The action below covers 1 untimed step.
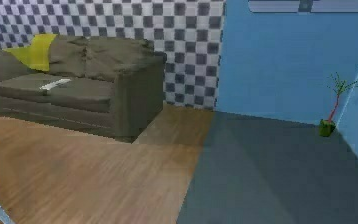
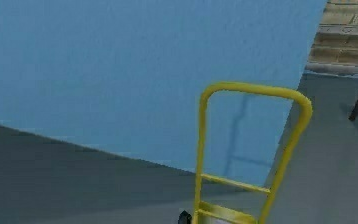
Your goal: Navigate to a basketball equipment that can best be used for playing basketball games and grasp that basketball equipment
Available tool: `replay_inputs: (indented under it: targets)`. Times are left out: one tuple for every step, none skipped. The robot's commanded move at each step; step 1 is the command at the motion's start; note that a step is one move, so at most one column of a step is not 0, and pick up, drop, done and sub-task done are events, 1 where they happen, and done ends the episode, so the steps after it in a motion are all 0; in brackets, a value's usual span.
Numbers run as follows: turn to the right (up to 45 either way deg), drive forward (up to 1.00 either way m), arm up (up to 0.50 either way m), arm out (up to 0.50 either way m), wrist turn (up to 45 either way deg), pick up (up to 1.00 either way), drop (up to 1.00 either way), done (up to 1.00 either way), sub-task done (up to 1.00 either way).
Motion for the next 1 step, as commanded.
replay_inputs:
  targets:
    - [0.0,0.15,0.0,0.0,0.0,0.0,0.0,0.0,0.0]
